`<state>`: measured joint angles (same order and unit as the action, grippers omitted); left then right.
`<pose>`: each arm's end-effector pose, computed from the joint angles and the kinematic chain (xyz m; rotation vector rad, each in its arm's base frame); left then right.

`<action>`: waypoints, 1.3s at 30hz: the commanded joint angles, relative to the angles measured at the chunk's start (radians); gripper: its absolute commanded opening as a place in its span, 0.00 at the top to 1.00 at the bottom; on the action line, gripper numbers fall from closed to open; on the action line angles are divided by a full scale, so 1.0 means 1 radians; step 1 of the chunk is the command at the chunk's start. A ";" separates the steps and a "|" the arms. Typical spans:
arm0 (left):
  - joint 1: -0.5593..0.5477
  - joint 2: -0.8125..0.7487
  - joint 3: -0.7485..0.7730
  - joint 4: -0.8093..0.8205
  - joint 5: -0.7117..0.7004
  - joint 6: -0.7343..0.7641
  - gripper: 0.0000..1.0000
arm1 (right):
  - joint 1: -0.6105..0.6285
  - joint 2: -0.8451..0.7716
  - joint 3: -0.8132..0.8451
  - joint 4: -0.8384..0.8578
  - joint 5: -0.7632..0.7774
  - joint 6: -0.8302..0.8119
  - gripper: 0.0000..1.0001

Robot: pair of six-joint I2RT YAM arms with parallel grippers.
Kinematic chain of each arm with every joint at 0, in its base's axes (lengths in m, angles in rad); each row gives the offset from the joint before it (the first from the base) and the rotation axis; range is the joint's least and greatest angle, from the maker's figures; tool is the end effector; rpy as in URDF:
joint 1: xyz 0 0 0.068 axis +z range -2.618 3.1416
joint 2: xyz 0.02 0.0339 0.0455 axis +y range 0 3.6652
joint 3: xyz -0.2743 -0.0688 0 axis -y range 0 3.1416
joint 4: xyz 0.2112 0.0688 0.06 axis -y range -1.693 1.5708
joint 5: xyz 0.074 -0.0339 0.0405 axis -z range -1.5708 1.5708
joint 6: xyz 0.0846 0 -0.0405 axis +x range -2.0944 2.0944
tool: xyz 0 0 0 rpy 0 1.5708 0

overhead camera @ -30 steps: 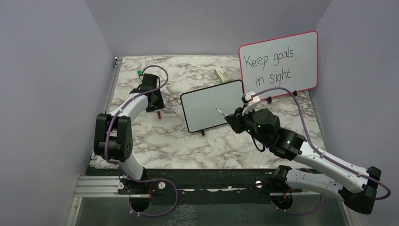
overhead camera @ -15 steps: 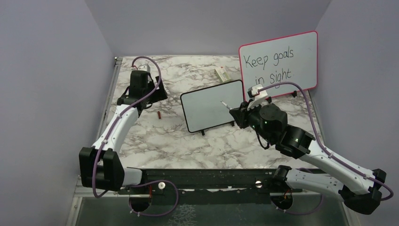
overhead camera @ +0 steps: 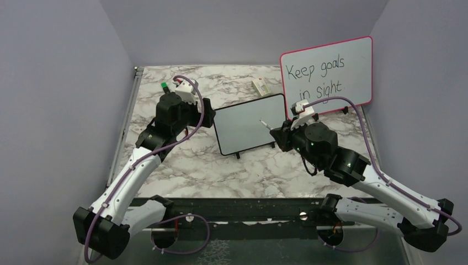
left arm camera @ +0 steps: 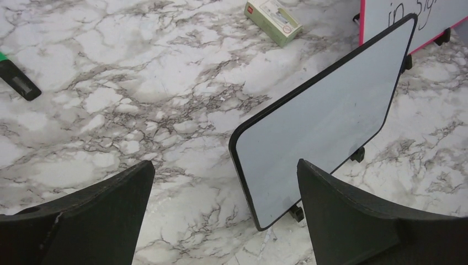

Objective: Write a sentence on the whiteboard

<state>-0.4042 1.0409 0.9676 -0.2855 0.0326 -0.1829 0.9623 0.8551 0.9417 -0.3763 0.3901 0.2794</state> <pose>0.2240 -0.0988 0.3389 0.2375 1.9381 -0.4220 0.1357 0.1384 0.3550 -0.3624 1.8328 0.5045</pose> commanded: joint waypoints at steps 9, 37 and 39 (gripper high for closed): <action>0.038 0.054 0.002 0.119 0.061 0.010 0.01 | 0.006 0.010 -0.042 0.088 -0.065 -0.001 1.00; 0.262 0.481 0.054 0.487 1.033 -0.128 0.61 | 0.006 0.061 -0.041 0.103 -0.137 -0.045 0.99; 0.262 0.500 0.053 0.501 1.049 -0.134 0.63 | 0.006 0.069 -0.040 0.108 -0.137 -0.049 1.00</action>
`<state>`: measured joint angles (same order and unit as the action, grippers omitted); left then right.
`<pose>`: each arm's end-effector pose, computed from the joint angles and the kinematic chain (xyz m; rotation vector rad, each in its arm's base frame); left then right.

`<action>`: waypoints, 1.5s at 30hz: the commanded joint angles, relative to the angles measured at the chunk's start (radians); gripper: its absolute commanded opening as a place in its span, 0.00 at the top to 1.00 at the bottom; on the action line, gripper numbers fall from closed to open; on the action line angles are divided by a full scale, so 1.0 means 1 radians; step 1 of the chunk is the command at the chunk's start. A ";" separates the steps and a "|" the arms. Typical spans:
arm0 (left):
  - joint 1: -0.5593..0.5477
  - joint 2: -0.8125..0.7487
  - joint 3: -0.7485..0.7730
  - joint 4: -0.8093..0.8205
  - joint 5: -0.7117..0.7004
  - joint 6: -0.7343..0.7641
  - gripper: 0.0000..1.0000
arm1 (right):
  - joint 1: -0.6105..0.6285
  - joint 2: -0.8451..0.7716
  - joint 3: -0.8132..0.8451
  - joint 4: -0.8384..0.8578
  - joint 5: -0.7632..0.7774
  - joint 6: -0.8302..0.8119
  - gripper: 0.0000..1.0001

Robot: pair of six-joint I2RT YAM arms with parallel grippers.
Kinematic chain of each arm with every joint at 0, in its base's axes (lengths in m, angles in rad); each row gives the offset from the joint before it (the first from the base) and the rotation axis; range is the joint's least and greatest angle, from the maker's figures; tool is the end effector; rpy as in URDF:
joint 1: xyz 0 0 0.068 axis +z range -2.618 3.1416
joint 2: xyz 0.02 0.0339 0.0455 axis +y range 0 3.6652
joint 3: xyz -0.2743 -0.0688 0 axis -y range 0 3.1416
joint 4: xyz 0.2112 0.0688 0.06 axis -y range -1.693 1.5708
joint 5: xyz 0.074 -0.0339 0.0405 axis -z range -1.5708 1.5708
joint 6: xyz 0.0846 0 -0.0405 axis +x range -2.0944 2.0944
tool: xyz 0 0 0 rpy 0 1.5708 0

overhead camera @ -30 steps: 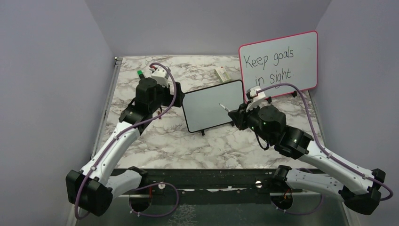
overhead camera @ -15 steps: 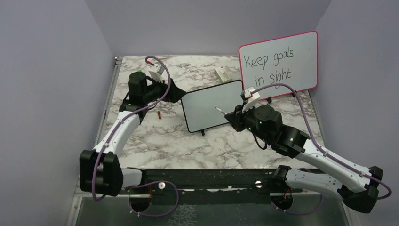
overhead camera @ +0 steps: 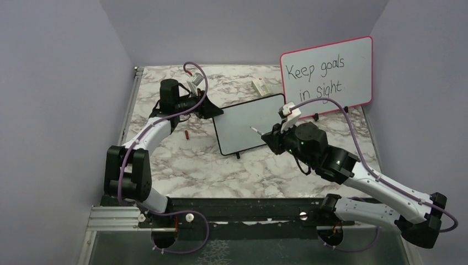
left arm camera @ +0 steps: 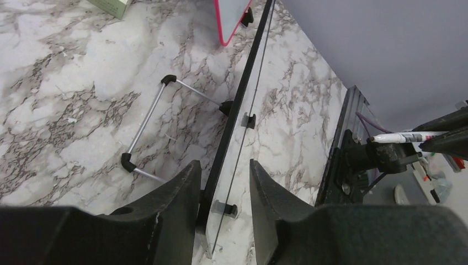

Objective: Write a sentence on the whiteboard

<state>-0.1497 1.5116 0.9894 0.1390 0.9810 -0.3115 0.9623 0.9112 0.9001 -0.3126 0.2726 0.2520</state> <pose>0.3149 -0.1186 0.2887 0.5172 1.9051 -1.2520 0.1394 0.1602 0.3385 -0.4884 1.8597 0.5697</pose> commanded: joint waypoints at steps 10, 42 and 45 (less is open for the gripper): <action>0.006 0.106 0.039 0.099 0.183 -0.009 0.84 | 0.006 0.038 0.004 0.062 -0.024 -0.033 1.00; -0.017 -0.052 -0.095 -0.058 0.054 0.101 1.00 | 0.105 0.208 0.156 -0.052 0.154 0.003 0.99; -0.018 -0.036 -0.091 -0.057 0.054 0.095 1.00 | 0.152 0.243 0.181 -0.063 0.236 0.005 0.99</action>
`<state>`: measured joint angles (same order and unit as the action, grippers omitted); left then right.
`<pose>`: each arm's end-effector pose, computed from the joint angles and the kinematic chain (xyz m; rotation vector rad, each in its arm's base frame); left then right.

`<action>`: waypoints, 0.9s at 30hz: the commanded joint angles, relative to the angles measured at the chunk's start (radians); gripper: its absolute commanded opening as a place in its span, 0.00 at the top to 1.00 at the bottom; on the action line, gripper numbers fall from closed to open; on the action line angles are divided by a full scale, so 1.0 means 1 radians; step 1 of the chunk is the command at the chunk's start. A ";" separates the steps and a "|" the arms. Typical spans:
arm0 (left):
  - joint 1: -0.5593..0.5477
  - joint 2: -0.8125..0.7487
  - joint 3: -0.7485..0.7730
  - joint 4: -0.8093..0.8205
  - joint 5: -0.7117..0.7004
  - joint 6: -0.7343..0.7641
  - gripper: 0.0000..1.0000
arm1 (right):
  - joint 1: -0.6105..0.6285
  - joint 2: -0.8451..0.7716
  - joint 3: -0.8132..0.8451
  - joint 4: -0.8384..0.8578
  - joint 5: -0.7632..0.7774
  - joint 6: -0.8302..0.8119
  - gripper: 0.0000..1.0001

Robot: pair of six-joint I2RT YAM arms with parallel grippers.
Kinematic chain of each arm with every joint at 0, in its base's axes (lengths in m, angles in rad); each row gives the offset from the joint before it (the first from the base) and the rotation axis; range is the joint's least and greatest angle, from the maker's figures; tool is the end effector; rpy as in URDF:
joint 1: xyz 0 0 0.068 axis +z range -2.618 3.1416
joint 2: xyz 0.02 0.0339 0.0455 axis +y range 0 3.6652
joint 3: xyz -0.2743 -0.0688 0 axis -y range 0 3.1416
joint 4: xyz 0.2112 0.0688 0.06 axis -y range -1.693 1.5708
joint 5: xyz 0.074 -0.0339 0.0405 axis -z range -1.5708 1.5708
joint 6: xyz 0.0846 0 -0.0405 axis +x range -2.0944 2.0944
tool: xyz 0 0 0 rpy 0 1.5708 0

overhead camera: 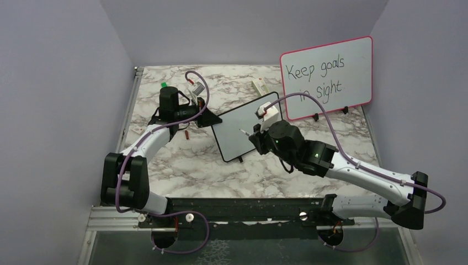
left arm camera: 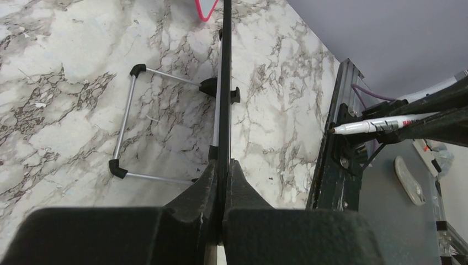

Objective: Write a sentence on the whiteboard

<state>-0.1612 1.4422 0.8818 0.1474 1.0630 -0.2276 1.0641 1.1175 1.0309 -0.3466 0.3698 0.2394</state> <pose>0.2853 -0.1213 0.2779 0.6463 1.8644 -1.2951 0.1501 0.2075 0.3374 -0.5795 1.9186 0.4758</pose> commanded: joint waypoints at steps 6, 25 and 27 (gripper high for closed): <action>-0.006 0.032 0.010 -0.081 -0.047 0.051 1.00 | 0.142 0.121 0.102 -0.047 0.251 0.035 0.99; -0.006 0.054 0.019 -0.102 -0.086 0.054 1.00 | 0.214 0.358 0.223 0.029 0.382 0.047 0.99; -0.006 0.051 0.014 -0.101 -0.081 0.064 1.00 | 0.214 0.368 0.232 0.055 0.395 0.036 0.99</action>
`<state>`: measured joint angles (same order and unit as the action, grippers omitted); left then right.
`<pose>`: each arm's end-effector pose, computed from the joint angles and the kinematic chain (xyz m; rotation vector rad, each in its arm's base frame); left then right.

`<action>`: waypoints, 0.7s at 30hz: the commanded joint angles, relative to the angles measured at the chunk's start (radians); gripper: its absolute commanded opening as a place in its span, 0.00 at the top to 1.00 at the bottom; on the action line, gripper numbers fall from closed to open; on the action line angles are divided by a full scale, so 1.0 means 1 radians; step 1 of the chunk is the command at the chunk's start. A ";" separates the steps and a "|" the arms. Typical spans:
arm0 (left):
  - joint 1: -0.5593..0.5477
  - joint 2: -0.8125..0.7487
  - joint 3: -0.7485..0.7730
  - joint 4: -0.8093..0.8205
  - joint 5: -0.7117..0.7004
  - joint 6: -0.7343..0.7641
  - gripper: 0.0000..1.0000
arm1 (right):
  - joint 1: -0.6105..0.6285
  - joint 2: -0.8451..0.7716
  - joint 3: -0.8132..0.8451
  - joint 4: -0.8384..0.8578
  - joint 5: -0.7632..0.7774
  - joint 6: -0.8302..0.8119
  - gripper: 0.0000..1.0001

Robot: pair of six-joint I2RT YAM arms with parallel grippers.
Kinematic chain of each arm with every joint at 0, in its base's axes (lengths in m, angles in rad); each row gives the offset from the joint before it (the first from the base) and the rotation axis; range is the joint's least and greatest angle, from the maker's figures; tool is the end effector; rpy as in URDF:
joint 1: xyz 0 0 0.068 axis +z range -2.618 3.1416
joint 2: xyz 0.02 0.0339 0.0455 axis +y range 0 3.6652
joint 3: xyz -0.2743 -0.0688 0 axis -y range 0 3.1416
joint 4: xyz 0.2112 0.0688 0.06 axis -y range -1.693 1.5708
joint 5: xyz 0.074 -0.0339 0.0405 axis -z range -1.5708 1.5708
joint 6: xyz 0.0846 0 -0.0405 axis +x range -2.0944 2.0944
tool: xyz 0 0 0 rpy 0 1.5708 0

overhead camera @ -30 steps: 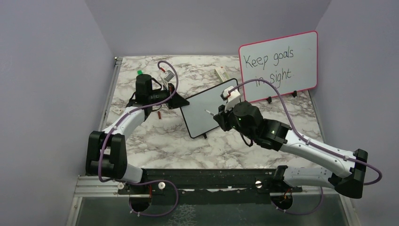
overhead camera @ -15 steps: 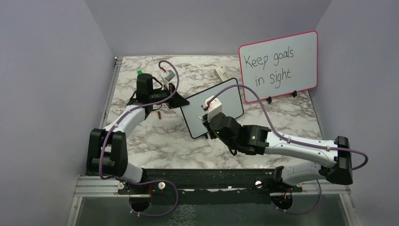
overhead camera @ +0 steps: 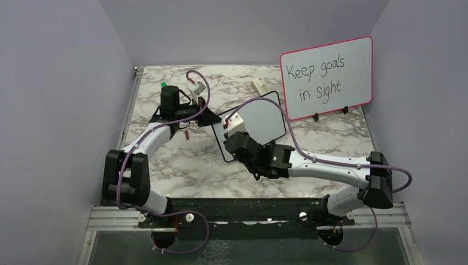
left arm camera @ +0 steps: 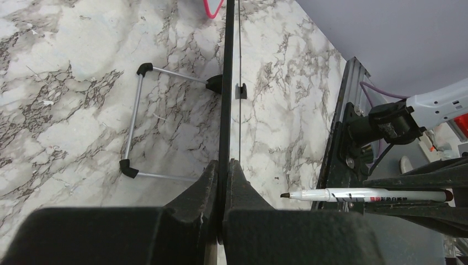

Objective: Write a sentence on the whiteboard

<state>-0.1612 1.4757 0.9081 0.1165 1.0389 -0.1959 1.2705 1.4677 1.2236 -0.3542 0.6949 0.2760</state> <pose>0.2938 -0.1216 0.2726 0.6408 1.8906 -1.2667 0.1482 0.2954 0.3152 -0.6141 1.9297 0.2188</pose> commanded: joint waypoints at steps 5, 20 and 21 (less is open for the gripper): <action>-0.008 0.014 -0.019 -0.071 -0.056 0.039 1.00 | 0.007 0.076 0.098 0.036 0.098 -0.001 0.99; -0.013 0.015 -0.018 -0.074 -0.040 0.051 1.00 | 0.004 0.137 0.126 0.068 0.091 -0.014 0.99; -0.014 0.015 -0.017 -0.076 -0.040 0.054 1.00 | 0.002 0.140 0.128 0.070 0.085 -0.014 0.99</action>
<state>-0.1612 1.4757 0.9081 0.1123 1.0397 -0.1818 1.2705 1.5883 1.3083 -0.3302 0.7593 0.2676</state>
